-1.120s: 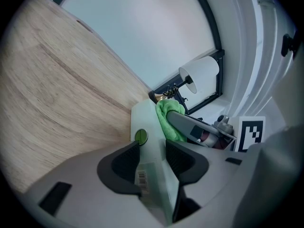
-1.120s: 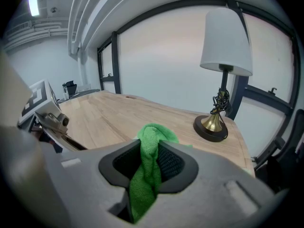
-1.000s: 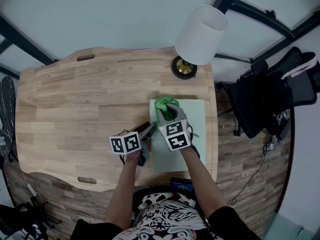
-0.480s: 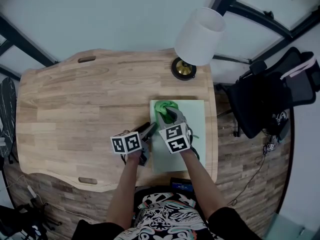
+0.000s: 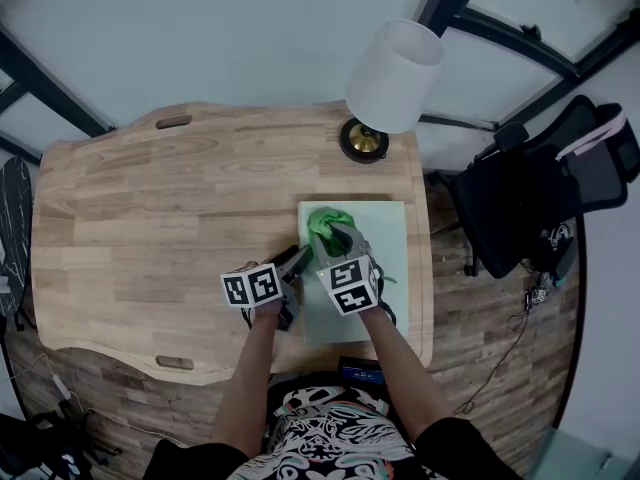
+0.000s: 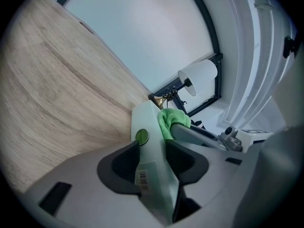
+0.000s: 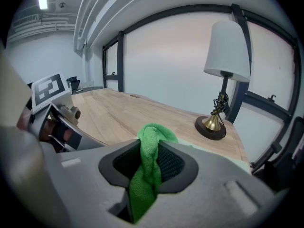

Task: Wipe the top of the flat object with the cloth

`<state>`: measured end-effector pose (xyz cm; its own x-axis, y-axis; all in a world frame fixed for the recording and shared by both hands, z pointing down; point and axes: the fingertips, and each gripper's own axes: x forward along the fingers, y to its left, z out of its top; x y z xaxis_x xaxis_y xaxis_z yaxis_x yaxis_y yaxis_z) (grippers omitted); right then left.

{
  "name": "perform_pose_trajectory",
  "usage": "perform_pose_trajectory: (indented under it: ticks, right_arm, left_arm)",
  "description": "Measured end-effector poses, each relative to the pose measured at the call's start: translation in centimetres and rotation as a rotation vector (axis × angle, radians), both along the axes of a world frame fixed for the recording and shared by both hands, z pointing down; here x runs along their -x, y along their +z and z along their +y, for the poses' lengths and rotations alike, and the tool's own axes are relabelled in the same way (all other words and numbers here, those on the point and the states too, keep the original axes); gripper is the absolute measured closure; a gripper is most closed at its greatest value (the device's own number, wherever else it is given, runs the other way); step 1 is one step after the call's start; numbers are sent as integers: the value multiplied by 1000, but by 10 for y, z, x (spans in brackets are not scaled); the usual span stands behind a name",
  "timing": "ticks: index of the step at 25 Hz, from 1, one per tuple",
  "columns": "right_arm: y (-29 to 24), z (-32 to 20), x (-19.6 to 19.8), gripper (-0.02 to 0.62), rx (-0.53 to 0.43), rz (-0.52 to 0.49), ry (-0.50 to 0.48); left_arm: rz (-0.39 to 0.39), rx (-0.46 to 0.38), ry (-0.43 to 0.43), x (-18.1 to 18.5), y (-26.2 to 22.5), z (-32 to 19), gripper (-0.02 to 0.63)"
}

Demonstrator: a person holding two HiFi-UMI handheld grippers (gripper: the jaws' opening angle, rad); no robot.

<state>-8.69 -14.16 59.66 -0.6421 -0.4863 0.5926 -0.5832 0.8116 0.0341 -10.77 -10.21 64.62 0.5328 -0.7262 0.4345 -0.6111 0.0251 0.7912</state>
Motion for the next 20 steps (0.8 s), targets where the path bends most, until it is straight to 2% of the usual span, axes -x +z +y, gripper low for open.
perform_pose_trajectory:
  ticks: [5, 20]
  right_arm:
    - [1, 4, -2, 502, 9, 1, 4]
    - [3, 25, -7, 502, 39, -12, 8]
  left_arm:
    - [47, 13, 7, -5, 1, 2, 431]
    - [47, -12, -6, -3, 3, 2, 430]
